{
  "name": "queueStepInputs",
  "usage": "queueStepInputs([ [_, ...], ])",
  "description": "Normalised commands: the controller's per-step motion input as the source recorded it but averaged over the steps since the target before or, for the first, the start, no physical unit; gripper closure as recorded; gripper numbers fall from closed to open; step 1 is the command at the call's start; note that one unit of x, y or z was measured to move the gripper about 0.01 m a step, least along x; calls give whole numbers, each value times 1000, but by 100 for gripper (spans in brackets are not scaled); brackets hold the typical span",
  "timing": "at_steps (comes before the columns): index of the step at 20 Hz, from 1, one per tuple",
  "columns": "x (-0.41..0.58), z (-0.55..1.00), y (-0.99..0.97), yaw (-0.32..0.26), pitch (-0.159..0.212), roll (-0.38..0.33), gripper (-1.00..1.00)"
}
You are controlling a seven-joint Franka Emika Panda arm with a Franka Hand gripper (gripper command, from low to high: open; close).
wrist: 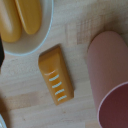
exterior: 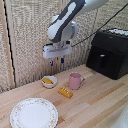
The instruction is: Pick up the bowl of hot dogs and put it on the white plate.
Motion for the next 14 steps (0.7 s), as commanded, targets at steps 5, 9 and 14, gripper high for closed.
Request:
queueStepInputs([
  [5, 257, -361, -5, 108, 8, -55, -100],
  [9, 231, -381, -66, 111, 0, -46, -100],
  [14, 188, -384, -58, 114, 1, -70, -100],
])
